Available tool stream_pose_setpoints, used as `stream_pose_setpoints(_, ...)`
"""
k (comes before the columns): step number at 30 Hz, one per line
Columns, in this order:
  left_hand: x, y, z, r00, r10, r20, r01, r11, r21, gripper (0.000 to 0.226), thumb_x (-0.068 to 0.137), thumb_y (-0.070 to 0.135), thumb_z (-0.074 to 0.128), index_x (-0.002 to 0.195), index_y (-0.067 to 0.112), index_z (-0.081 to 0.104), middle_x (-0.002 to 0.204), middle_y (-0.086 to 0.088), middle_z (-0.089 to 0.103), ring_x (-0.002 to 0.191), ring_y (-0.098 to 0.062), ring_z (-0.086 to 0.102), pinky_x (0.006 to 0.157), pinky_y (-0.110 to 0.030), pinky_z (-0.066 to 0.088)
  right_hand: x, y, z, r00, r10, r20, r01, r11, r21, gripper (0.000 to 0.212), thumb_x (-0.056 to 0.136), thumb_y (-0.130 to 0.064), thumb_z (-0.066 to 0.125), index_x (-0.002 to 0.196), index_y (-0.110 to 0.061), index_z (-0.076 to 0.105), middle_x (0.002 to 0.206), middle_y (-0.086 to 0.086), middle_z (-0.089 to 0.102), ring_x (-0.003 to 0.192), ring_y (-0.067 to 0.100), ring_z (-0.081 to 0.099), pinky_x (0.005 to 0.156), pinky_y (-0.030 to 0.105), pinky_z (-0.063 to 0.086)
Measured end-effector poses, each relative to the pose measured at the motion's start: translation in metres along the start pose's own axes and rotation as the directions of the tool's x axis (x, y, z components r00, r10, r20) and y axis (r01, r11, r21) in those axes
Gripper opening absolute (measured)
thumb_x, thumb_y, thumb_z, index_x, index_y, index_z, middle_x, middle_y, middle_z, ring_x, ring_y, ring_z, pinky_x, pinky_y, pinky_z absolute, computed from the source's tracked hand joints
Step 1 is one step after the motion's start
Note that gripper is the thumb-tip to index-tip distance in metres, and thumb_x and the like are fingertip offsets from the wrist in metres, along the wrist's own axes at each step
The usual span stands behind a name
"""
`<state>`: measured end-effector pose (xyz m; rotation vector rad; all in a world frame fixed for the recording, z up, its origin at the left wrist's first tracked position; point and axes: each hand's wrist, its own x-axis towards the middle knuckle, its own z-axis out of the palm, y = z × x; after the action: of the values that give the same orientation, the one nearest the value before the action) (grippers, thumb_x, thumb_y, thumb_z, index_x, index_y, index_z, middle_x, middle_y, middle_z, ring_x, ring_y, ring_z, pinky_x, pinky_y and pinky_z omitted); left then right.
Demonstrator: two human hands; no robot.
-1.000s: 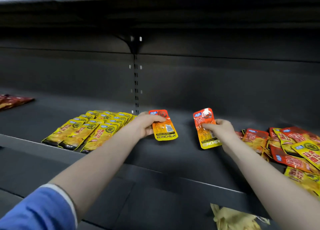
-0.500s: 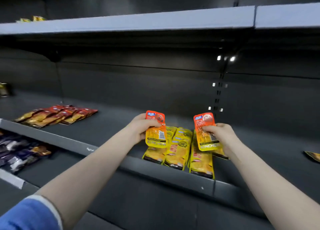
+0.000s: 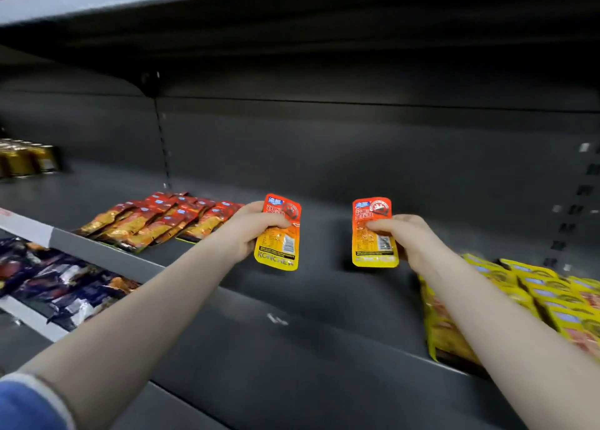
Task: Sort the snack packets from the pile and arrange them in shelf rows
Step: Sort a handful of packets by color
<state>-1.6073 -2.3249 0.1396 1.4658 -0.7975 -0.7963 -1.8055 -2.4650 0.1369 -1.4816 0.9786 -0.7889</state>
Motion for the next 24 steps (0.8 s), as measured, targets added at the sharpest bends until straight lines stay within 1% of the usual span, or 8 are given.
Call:
stream_pose_setpoints(5, 0.037, 0.020, -0.093, 0.998, 0.012, -0.060, -0.011, 1.000, 0.011, 0.016, 0.082, -0.003, 0.063, 0.089, 0.011, 0.063, 0.079, -0.010, 0.070, 0.060, -0.018, 0.069, 0.055, -0.030, 0.057, 0.038, -0.015, 0.085, 0.997, 0.026, 0.068, -0.026, 1.000, 0.002, 0.027, 0.079, -0.009, 0.072, 0.103, -0.001, 0.064, 0.094, 0.014, 0.070, 0.075, 0.023, 0.067, 0.073, 0.034, 0.055)
stream_pose_setpoints(7, 0.050, 0.026, -0.129, 0.998, 0.021, -0.067, -0.021, 1.000, 0.002, 0.016, 0.082, -0.004, 0.063, 0.091, 0.009, 0.063, 0.077, -0.011, 0.069, 0.058, -0.018, 0.069, 0.051, -0.029, 0.056, 0.045, -0.020, 0.117, 0.996, 0.038, 0.086, -0.038, 0.999, -0.002, 0.027, 0.079, -0.008, 0.072, 0.104, -0.001, 0.064, 0.092, 0.014, 0.070, 0.072, 0.021, 0.067, 0.065, 0.030, 0.054)
stream_pose_setpoints(9, 0.064, 0.030, -0.159, 0.997, 0.026, -0.068, -0.026, 1.000, -0.001, 0.016, 0.082, -0.004, 0.062, 0.092, 0.009, 0.062, 0.074, -0.009, 0.069, 0.056, -0.017, 0.068, 0.051, -0.028, 0.056, 0.049, -0.021, 0.145, 0.994, 0.055, 0.091, -0.055, 0.998, -0.005, 0.024, 0.079, -0.008, 0.072, 0.102, -0.002, 0.064, 0.087, 0.012, 0.070, 0.068, 0.019, 0.067, 0.055, 0.026, 0.052)
stream_pose_setpoints(12, 0.086, 0.027, -0.200, 0.999, 0.015, -0.051, -0.015, 1.000, -0.007, 0.014, 0.084, -0.004, 0.061, 0.089, 0.009, 0.061, 0.068, -0.008, 0.067, 0.050, -0.015, 0.066, 0.046, -0.025, 0.054, 0.052, -0.017, 0.186, 0.994, 0.087, 0.064, -0.087, 0.996, 0.001, 0.017, 0.079, -0.006, 0.072, 0.094, -0.003, 0.064, 0.082, 0.011, 0.069, 0.061, 0.017, 0.066, 0.050, 0.023, 0.051)
stream_pose_setpoints(14, 0.100, 0.023, -0.224, 1.000, 0.001, -0.015, -0.001, 1.000, -0.017, 0.014, 0.084, -0.004, 0.061, 0.090, 0.008, 0.061, 0.062, -0.006, 0.068, 0.049, -0.016, 0.066, 0.043, -0.026, 0.053, 0.052, -0.014, 0.211, 0.996, 0.091, 0.009, -0.091, 0.995, 0.029, 0.012, 0.079, -0.005, 0.071, 0.088, -0.005, 0.062, 0.076, 0.010, 0.067, 0.050, 0.013, 0.065, 0.045, 0.020, 0.050)
stream_pose_setpoints(17, 0.121, 0.018, -0.260, 0.998, -0.025, 0.053, 0.026, 1.000, -0.008, 0.013, 0.083, -0.002, 0.063, 0.090, 0.009, 0.061, 0.061, -0.006, 0.069, 0.052, -0.018, 0.068, 0.047, -0.030, 0.056, 0.048, -0.012, 0.245, 0.990, 0.091, -0.105, -0.085, 0.995, 0.058, 0.011, 0.079, -0.005, 0.071, 0.084, -0.006, 0.061, 0.071, 0.008, 0.065, 0.041, 0.009, 0.061, 0.040, 0.016, 0.048)
stream_pose_setpoints(20, 0.141, 0.013, -0.290, 0.995, -0.037, 0.093, 0.039, 0.999, -0.022, 0.017, 0.081, -0.001, 0.066, 0.095, 0.008, 0.061, 0.065, -0.007, 0.070, 0.055, -0.020, 0.068, 0.050, -0.031, 0.057, 0.044, -0.013, 0.277, 0.979, 0.068, -0.192, -0.066, 0.998, 0.014, 0.012, 0.078, -0.005, 0.070, 0.088, -0.005, 0.064, 0.069, 0.008, 0.065, 0.049, 0.014, 0.061, 0.047, 0.018, 0.048)
stream_pose_setpoints(24, 0.162, 0.008, -0.309, 0.991, -0.031, 0.132, 0.034, 0.999, -0.021, 0.019, 0.079, 0.001, 0.068, 0.095, 0.010, 0.062, 0.076, -0.009, 0.069, 0.058, -0.019, 0.068, 0.055, -0.031, 0.056, 0.039, -0.014, 0.303, 0.939, -0.029, -0.342, -0.038, 0.981, -0.189, 0.014, 0.071, -0.009, 0.070, 0.080, 0.001, 0.065, 0.069, 0.010, 0.060, 0.063, 0.022, 0.056, 0.061, 0.027, 0.043)
